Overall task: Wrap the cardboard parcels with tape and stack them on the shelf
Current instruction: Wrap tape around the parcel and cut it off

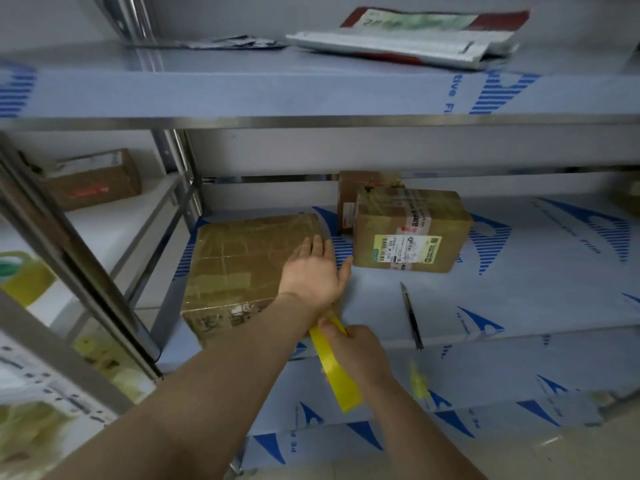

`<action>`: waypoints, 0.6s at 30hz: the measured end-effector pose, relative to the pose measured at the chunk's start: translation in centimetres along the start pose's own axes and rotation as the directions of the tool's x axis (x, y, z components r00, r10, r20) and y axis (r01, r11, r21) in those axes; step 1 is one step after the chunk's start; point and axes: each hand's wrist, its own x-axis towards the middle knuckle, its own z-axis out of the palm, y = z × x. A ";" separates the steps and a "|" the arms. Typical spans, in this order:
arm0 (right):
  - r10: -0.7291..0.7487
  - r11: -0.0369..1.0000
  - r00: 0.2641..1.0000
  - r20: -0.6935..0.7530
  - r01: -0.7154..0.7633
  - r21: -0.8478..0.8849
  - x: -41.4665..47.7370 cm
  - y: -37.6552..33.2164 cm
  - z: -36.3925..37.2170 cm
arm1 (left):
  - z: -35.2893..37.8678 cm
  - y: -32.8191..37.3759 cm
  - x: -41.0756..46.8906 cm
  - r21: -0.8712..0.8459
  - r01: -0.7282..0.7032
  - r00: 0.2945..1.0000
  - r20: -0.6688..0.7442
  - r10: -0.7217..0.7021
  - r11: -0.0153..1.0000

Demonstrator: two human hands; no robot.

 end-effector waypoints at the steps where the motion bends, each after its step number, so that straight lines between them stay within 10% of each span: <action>1: 0.012 1.000 1.000 0.008 -0.012 0.016 -0.1 0.0 -0.1 | 0.0 0.2 -0.5 -0.001 -0.026 0.998 -0.053 0.026 1.000; 5: 0.048 0.998 0.999 0.019 -0.049 0.045 0.0 0.3 -0.4 | -1.9 -2.3 -1.3 -0.394 -0.115 0.993 -0.032 0.111 0.912; 10: 0.059 0.997 0.998 -0.013 -0.059 0.041 0.0 0.2 -0.1 | -2.1 -8.0 -3.4 -0.066 -0.291 0.928 0.223 0.298 0.954; 18: 0.075 0.958 0.982 0.171 -0.119 0.261 -3.6 -2.5 -4.9 | -6.9 -7.6 -2.6 -0.195 -0.193 0.927 0.285 0.244 0.962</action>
